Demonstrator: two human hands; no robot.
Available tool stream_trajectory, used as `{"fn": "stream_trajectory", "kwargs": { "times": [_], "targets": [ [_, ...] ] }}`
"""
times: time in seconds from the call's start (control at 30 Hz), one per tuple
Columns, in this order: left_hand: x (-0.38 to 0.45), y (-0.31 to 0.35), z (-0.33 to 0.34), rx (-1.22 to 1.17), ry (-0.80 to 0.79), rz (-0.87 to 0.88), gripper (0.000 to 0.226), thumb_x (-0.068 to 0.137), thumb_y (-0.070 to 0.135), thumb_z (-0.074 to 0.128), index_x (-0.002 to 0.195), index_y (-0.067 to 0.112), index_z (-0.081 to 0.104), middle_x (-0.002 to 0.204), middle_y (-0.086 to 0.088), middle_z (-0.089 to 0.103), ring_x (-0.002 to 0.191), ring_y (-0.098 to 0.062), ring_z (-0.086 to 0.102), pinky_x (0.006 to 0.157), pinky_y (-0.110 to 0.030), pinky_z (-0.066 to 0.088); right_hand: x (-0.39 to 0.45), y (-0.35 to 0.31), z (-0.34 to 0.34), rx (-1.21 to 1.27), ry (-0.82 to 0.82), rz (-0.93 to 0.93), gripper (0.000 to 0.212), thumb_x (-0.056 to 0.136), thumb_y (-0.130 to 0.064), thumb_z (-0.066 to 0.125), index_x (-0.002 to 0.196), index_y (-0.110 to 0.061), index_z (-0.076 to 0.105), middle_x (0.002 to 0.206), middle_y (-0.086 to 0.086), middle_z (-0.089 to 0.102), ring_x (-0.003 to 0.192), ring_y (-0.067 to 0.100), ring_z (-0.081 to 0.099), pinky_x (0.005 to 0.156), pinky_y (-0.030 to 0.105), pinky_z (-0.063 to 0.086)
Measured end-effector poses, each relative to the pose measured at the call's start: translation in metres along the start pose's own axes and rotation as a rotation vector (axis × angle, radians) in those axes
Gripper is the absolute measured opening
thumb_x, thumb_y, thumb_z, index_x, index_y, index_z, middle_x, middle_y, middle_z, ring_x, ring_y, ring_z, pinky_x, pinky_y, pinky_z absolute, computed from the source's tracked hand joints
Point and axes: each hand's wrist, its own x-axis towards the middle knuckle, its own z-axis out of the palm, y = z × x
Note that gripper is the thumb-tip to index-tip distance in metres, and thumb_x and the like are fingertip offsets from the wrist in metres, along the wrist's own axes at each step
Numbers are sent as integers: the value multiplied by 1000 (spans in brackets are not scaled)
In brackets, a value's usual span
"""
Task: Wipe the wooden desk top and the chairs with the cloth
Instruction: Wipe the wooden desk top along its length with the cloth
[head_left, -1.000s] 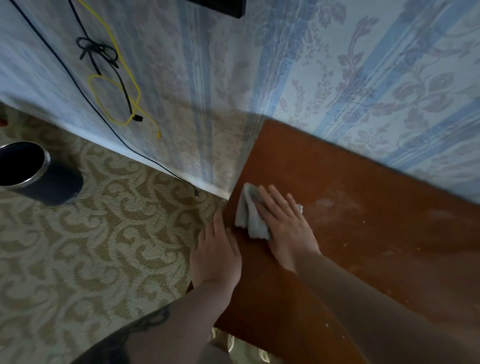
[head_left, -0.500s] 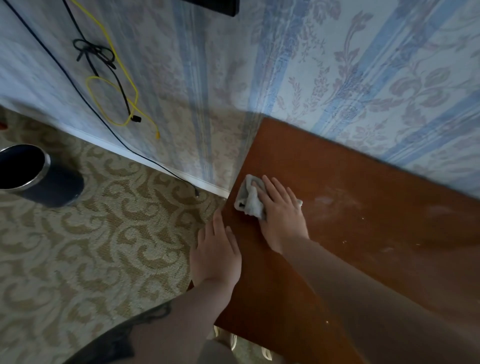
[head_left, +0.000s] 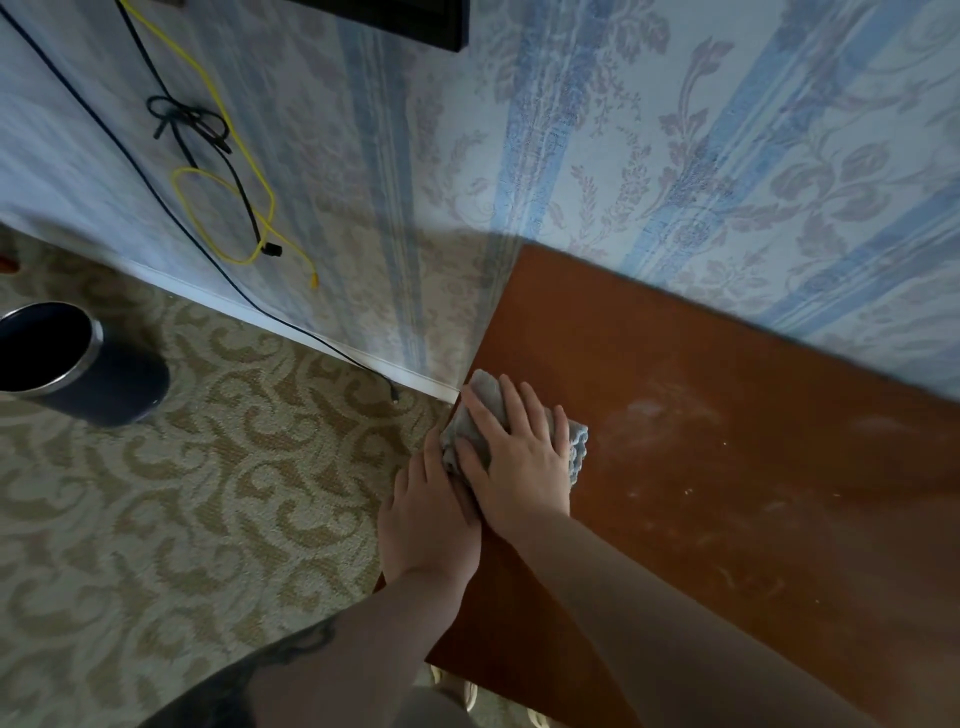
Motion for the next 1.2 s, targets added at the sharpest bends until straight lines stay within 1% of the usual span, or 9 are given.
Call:
{"fn": "stream_trajectory", "kwargs": {
  "times": [0.1,0.2,0.4,0.63,0.8,0.9,1.03,1.1,1.2],
  "targets": [
    [0,1,0,-26,-8,-17,56,97,41,21,150,24,13,150,8,34,134,-11,36,102,-30,36,-20,28,2,-75,-14,-198,51,96,-48,28,146,-40,31,156,-4,29,146,19,17,119,46,9],
    [-1,1,-2,-35,5,-20,54,98,39,14,150,25,16,149,8,37,132,-13,39,99,-32,38,-22,57,-4,-193,-58,-300,54,98,-45,20,152,-35,18,160,-2,18,148,18,9,117,46,10],
    [0,2,-2,-52,7,-26,53,100,36,16,151,23,17,150,7,35,134,-12,36,101,-31,36,4,10,5,12,106,87,51,104,-38,20,154,-30,13,161,-9,2,147,9,-6,119,36,-6],
    [-4,2,-6,-178,13,-58,50,101,32,22,151,28,20,151,10,34,135,-10,36,99,-30,37,-20,62,2,-241,-39,-423,55,99,-39,21,153,-29,18,160,-4,14,147,15,13,115,40,11],
    [-3,2,-7,-187,20,-73,49,101,33,22,149,27,27,146,8,41,129,-12,44,94,-29,40,6,17,5,-6,95,14,54,99,-40,15,152,-31,23,160,-8,13,148,12,5,120,38,5],
    [-3,2,-9,-233,11,-111,45,99,30,27,142,21,39,140,1,50,121,-18,52,90,-30,40,-16,0,15,25,77,-134,50,98,-35,27,147,-28,36,158,-7,23,146,14,17,118,38,9],
    [-6,3,-12,-268,40,-114,46,101,30,25,146,26,35,144,5,46,126,-16,50,93,-30,39,-33,49,5,-150,-21,-444,56,96,-35,32,151,-30,24,159,-7,20,146,13,16,116,40,13],
    [-6,4,-13,-249,33,-109,46,102,33,21,147,28,32,146,8,44,127,-14,48,92,-29,37,-23,67,0,-214,7,-398,55,95,-34,28,150,-31,27,158,-6,23,146,15,16,116,40,11],
    [-5,4,-12,-231,18,-111,46,102,37,18,146,30,30,144,11,43,126,-13,48,84,-26,31,0,51,-2,-79,108,-85,51,97,-36,24,147,-31,35,157,-7,27,146,15,17,118,37,9]
  ]
}}
